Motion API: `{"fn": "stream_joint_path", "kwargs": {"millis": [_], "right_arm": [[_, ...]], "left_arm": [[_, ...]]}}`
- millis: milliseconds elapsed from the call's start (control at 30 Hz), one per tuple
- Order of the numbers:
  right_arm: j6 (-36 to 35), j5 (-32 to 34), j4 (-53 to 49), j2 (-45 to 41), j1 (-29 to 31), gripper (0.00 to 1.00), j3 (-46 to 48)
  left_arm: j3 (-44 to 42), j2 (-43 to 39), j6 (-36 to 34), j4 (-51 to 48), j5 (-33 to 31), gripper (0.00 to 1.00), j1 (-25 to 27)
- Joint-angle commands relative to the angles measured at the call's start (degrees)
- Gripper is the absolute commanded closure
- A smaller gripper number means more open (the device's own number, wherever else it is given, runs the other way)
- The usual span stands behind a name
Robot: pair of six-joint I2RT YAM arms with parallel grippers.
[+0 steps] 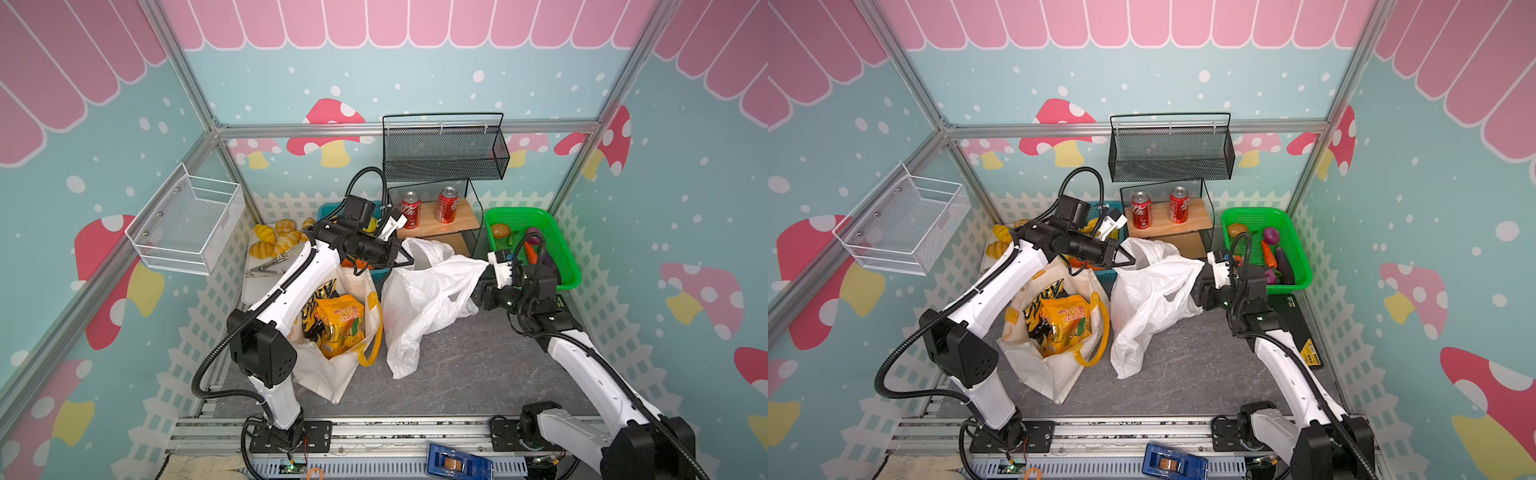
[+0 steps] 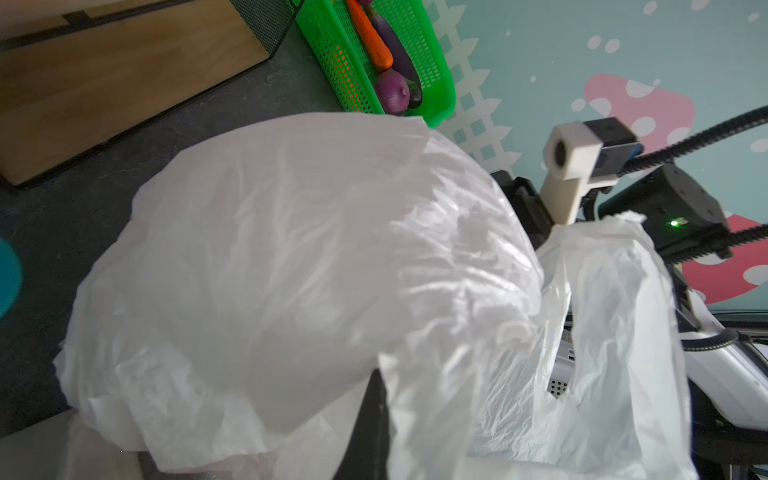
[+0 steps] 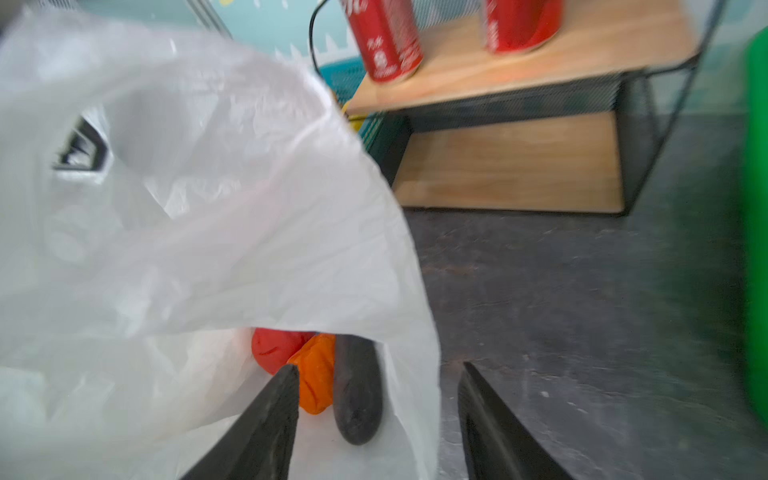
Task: Place the mixed food into the grocery bags and tie them
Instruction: 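Return the right gripper to the green basket above the carrots and onion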
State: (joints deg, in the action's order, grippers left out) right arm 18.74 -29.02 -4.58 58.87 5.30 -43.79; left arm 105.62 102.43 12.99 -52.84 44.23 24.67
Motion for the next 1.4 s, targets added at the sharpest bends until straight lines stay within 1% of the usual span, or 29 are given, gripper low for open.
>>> {"fn": "stream_joint_path", "kwargs": {"millis": [0, 67, 100, 167, 200, 267, 367, 400, 467, 533, 633, 733, 833, 933, 1000, 1100, 1233, 1333, 1367], "right_arm": [[1.1, 0.9, -4.2, -2.6, -6.4, 0.37, -1.5], [2.0, 3.1, -4.1, -2.8, -9.2, 0.36, -2.1], [2.4, 5.5, -3.9, -2.4, -10.1, 0.34, -2.8], [2.7, 12.5, -2.4, -0.4, -11.3, 0.32, -3.9], [2.6, 17.1, -1.2, 1.7, -11.6, 0.31, -4.8], [1.0, 24.3, 1.4, 7.9, -12.1, 0.28, -6.8], [-3.7, 34.0, 1.9, 21.4, -13.3, 0.26, -14.3], [-5.2, 36.4, 1.7, 26.4, -13.9, 0.25, -17.6], [-7.2, 38.9, 0.0, 34.6, -15.3, 0.25, -23.1], [-8.8, 38.6, -2.1, 41.2, -16.7, 0.26, -28.0], [-10.6, 39.7, -6.4, 48.9, -17.9, 0.26, -34.5], [-11.0, 38.1, -12.7, 55.6, -18.7, 0.24, -40.8], [-11.8, 36.4, -15.3, 58.8, -18.7, 0.21, -43.2], [-12.4, 34.3, -17.3, 60.8, -18.7, 0.16, -44.7], [-12.7, 33.4, -18.7, 62.1, -18.7, 0.15, -45.7], [-12.7, 34.0, -19.5, 63.8, -18.7, 0.14, -46.3], [-12.8, 34.3, -20.3, 65.2, -18.8, 0.21, -47.4], [-13.0, 34.7, -20.4, 65.7, -18.7, 0.28, -48.2], [-13.1, 34.4, -20.6, 65.7, -18.8, 0.32, -48.6]], "left_arm": [[0.5, -0.3, 0.7, 0.9, -1.2, 1.0, -0.7], [0.4, -0.3, 0.8, 1.0, -1.2, 1.0, -0.8], [0.3, -0.3, 1.0, 1.1, -1.3, 1.0, -0.9], [0.4, -0.1, 1.2, 1.2, -1.2, 1.0, -0.9], [0.3, 0.0, 1.4, 1.2, -1.0, 1.0, -0.9], [0.4, 0.1, 1.6, 1.3, -0.7, 1.0, -0.9], [0.2, -0.3, 1.9, 1.4, -0.4, 1.0, -0.9], [0.2, -0.3, 1.9, 1.6, -0.2, 1.0, -0.9], [0.2, -0.6, 1.9, 1.7, 0.1, 1.0, -0.9], [0.1, -0.6, 1.9, 1.9, 0.0, 1.0, -0.9], [0.0, -0.2, 2.4, 2.1, 0.7, 1.0, -1.6], [0.0, 0.2, 2.7, 2.2, 1.1, 1.0, -2.7], [0.0, 0.4, 2.9, 2.2, 1.3, 1.0, -3.1], [-0.1, 0.4, 3.1, 2.5, 1.4, 1.0, -3.5], [-0.2, 0.5, 3.4, 2.7, 1.4, 1.0, -3.7], [-0.2, 0.8, 3.5, 2.7, 1.5, 1.0, -3.7], [-0.2, 0.7, 3.6, 2.7, 1.5, 1.0, -3.7], [-0.2, 0.7, 3.6, 2.8, 1.6, 1.0, -3.7], [-0.3, 0.7, 3.6, 2.8, 1.6, 1.0, -3.7]]}}
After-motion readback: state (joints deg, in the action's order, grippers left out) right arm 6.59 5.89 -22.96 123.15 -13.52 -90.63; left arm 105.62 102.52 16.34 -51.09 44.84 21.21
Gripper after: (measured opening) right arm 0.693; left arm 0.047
